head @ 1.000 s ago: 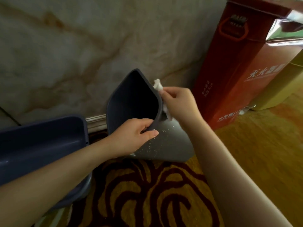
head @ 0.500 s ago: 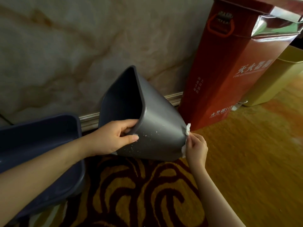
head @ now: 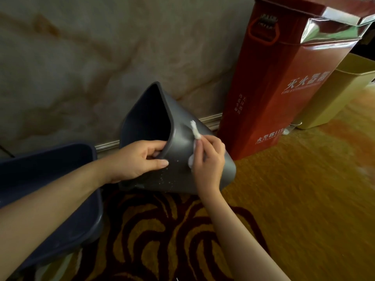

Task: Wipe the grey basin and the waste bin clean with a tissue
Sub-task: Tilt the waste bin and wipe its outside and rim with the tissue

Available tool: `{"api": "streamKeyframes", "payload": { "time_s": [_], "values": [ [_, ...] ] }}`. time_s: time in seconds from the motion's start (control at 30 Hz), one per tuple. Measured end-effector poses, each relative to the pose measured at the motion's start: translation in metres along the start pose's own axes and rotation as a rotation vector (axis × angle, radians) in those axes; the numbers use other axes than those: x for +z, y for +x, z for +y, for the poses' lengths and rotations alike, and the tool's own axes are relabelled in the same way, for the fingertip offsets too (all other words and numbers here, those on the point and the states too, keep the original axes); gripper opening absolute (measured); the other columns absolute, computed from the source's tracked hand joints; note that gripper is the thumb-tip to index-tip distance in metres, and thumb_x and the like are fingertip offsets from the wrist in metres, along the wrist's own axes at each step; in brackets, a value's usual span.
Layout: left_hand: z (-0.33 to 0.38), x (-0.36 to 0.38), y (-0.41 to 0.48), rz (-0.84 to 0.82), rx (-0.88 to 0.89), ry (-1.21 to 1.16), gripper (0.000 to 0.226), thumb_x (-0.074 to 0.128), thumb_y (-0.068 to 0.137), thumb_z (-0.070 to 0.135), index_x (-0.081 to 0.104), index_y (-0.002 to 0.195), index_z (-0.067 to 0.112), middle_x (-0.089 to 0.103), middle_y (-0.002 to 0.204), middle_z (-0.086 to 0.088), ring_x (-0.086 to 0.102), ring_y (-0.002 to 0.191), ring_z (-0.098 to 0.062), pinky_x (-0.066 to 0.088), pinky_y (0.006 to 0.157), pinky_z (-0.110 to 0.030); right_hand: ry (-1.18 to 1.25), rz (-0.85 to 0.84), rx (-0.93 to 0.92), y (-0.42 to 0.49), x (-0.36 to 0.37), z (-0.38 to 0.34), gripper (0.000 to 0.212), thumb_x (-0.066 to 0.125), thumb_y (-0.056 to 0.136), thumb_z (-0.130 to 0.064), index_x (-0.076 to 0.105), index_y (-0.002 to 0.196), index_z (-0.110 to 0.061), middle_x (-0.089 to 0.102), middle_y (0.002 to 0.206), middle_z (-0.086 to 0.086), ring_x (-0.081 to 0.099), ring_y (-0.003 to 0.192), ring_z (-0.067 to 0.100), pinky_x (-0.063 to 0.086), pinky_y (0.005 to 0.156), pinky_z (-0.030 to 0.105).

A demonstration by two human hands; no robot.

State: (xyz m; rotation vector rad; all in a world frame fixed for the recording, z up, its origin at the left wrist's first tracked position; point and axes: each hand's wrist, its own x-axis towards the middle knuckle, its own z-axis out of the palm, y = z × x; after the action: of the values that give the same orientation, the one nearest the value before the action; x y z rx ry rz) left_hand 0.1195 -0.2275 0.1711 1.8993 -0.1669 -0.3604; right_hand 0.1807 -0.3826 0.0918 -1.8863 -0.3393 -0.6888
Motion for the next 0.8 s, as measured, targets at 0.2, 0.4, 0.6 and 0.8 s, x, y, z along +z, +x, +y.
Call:
{"api": "streamKeyframes", "payload": {
  "time_s": [0.2, 0.4, 0.6, 0.8],
  "values": [
    [-0.007, 0.001, -0.006, -0.035, 0.002, -0.001, 0.041, 0.053, 0.088, 0.006, 0.055, 0.107, 0.042, 0.068, 0.105, 0.029, 0.063, 0.102, 0.004, 0.048, 0.076, -0.007, -0.226, -0.083, 0.638, -0.003, -0.041, 0.106, 0.023, 0.051, 0.093, -0.015, 0.069, 0.099, -0.002, 0.062, 0.100, 0.007, 0.056, 0.092, 0.021, 0.042, 0.078, 0.030],
    [-0.003, 0.001, 0.001, -0.031, 0.013, 0.006, 0.041, 0.053, 0.088, 0.007, 0.055, 0.107, 0.043, 0.068, 0.104, 0.029, 0.063, 0.102, 0.004, 0.049, 0.077, -0.008, -0.159, -0.099, 0.354, 0.035, -0.032, 0.061, 0.022, 0.054, 0.091, -0.019, 0.071, 0.084, -0.009, 0.064, 0.081, 0.001, 0.053, 0.074, 0.009, 0.035, 0.064, 0.014],
    [0.003, 0.003, 0.006, -0.046, 0.014, 0.003, 0.041, 0.053, 0.088, 0.007, 0.056, 0.105, 0.043, 0.069, 0.105, 0.025, 0.064, 0.100, 0.002, 0.051, 0.076, -0.010, -0.021, -0.421, 0.212, 0.078, -0.001, 0.020, 0.015, 0.061, 0.086, -0.020, 0.075, 0.087, -0.017, 0.069, 0.082, -0.001, 0.059, 0.082, 0.008, 0.040, 0.073, 0.018],
    [0.006, 0.007, 0.008, -0.023, 0.059, -0.006, 0.041, 0.051, 0.089, 0.006, 0.054, 0.105, 0.044, 0.071, 0.098, 0.025, 0.065, 0.099, 0.002, 0.051, 0.075, -0.011, -0.160, -0.219, 0.786, 0.041, -0.039, 0.074, 0.027, 0.061, 0.087, -0.035, 0.075, 0.081, -0.014, 0.062, 0.061, 0.005, 0.051, 0.053, 0.012, 0.039, 0.057, 0.026]
  ]
}}
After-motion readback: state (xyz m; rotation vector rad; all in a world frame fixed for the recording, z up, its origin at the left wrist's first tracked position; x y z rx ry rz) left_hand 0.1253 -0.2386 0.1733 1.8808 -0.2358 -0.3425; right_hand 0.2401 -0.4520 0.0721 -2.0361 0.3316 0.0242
